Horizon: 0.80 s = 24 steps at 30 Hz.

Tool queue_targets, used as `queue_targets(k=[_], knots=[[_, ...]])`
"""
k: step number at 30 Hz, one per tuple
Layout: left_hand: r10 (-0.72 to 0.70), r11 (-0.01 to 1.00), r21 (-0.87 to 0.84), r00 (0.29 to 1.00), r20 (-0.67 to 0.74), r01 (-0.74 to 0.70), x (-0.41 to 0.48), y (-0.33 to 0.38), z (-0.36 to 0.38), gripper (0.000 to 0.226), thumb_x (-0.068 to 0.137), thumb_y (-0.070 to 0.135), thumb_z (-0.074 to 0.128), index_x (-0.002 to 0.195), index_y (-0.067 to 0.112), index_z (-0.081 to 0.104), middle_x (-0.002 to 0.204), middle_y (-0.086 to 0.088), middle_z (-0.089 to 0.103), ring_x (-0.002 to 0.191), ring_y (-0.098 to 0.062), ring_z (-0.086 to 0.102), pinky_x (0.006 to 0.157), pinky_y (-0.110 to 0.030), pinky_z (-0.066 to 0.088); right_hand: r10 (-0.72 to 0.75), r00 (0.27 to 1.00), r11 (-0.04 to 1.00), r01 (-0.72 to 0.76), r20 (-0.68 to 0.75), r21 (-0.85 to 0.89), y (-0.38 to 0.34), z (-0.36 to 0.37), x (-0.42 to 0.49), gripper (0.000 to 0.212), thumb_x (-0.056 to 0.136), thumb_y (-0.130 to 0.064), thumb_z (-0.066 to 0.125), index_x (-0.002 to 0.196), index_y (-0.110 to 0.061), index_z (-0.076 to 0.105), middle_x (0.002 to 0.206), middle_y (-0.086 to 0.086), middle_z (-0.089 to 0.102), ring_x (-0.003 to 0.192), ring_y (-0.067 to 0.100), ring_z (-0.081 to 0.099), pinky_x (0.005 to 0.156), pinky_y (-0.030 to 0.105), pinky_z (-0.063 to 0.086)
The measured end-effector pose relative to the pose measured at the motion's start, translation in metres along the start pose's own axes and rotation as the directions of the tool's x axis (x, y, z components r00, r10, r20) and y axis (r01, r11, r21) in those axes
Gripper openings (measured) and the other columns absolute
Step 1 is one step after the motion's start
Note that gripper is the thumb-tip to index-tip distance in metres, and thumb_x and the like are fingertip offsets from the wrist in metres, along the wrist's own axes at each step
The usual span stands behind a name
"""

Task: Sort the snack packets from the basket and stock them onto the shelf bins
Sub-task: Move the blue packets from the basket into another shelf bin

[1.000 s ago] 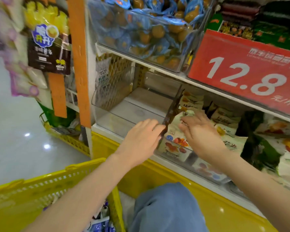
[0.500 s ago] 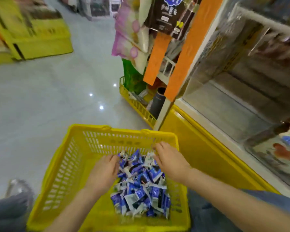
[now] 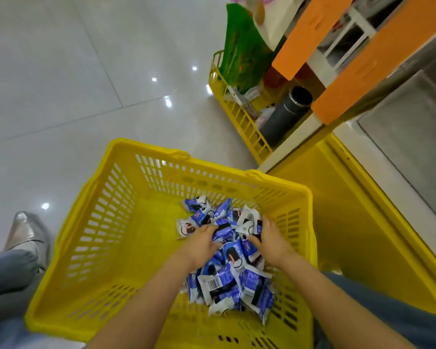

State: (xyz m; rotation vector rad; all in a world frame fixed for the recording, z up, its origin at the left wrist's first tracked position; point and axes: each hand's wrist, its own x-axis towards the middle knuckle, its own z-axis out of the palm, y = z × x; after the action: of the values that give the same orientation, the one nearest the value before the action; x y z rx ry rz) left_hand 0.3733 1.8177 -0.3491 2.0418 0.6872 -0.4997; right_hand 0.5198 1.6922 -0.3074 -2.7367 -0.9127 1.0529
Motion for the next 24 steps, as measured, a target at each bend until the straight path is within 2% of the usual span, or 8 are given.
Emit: queue_targets(k=[4,8,11,13,17,20,22,24], knots=[[-0.103,0.973,-0.204,0.993,0.052,0.112,0.014,-0.004,0.014,0.071,0.095,0.028,0.052,0.150,0.024,0.006,0.156,-0.007,0.014,0.139,-0.028,0.026,0.110,-0.038,0.031,-0.025,0.998,0.997,0.022,0.051,0.072,0.000,0.005,0.012,0.077,0.089,-0.035,0.060,0.145,-0.006,0.016,0.152,0.011,0.020,0.141,0.026,0.021,0.114,0.033,0.021],[-0.109,0.918,-0.386,0.994,-0.021,0.092,0.018,-0.001,0.022,0.066,0.091,0.023,0.059,0.144,0.019,0.020,0.151,-0.009,0.025,0.135,-0.027,0.033,0.109,-0.039,0.034,-0.015,0.999,0.994,0.010,0.047,0.110,0.001,0.004,0.014,0.072,0.080,-0.034,0.071,0.135,-0.008,0.032,0.138,0.010,0.036,0.128,0.024,0.035,0.106,0.032,0.033],[-0.107,0.924,-0.378,0.986,-0.126,0.052,0.018,0.002,0.025,0.046,0.088,0.025,0.064,0.123,0.014,0.037,0.140,-0.010,0.036,0.125,-0.023,0.041,0.102,-0.033,0.038,-0.014,0.999,0.996,0.011,0.031,0.087,0.005,0.003,0.006,0.064,0.077,-0.034,0.074,0.125,-0.011,0.038,0.126,0.006,0.042,0.116,0.020,0.042,0.095,0.026,0.038],[-0.101,0.920,-0.391,0.986,-0.135,0.041,0.017,0.008,0.025,0.041,0.088,0.026,0.064,0.117,0.014,0.038,0.141,-0.008,0.039,0.126,-0.023,0.042,0.099,-0.034,0.040,-0.033,0.999,0.995,0.031,0.023,0.096,0.007,0.002,-0.002,0.053,0.081,-0.024,0.071,0.121,-0.012,0.041,0.122,0.005,0.045,0.111,0.018,0.046,0.089,0.023,0.038],[-0.083,0.939,-0.342,0.990,-0.110,0.041,0.010,0.017,0.022,0.056,0.090,0.033,0.059,0.135,0.015,0.031,0.142,-0.009,0.040,0.126,-0.025,0.044,0.103,-0.037,0.040,-0.005,1.000,0.978,0.004,0.003,0.209,0.000,-0.006,-0.019,0.037,0.089,-0.011,0.056,0.125,-0.013,0.044,0.120,0.006,0.056,0.098,0.015,0.054,0.083,0.025,0.045],[-0.107,0.916,-0.398,0.985,-0.134,0.046,-0.001,0.024,0.014,0.052,0.095,0.036,0.049,0.140,0.016,0.030,0.138,-0.010,0.045,0.113,-0.020,0.053,0.093,-0.031,0.043,0.019,0.998,0.970,-0.003,-0.066,0.243,-0.008,-0.020,-0.031,0.035,0.092,-0.015,0.053,0.126,-0.011,0.048,0.120,0.009,0.056,0.101,0.021,0.057,0.085,0.033,0.049],[-0.213,0.795,-0.596,0.972,-0.095,0.116,-0.010,0.032,0.004,0.047,0.098,0.034,0.043,0.140,0.013,0.033,0.137,-0.007,0.045,0.116,-0.023,0.051,0.094,-0.034,0.041,0.097,0.993,0.903,-0.061,-0.065,0.424,-0.018,-0.034,-0.041,0.035,0.094,-0.015,0.050,0.128,-0.009,0.047,0.111,0.009,0.058,0.091,0.023,0.062,0.074,0.036,0.051],[-0.261,0.507,-0.847,0.965,0.022,0.157,-0.019,0.040,-0.008,0.027,0.099,0.027,0.040,0.117,0.009,0.049,0.114,-0.008,0.055,0.107,-0.029,0.055,0.083,-0.035,0.043,0.180,0.982,0.734,-0.174,0.059,0.657,-0.028,-0.049,-0.051,0.038,0.093,-0.011,0.050,0.131,-0.006,0.043,0.105,0.009,0.055,0.095,0.026,0.061,0.079,0.038,0.052]])
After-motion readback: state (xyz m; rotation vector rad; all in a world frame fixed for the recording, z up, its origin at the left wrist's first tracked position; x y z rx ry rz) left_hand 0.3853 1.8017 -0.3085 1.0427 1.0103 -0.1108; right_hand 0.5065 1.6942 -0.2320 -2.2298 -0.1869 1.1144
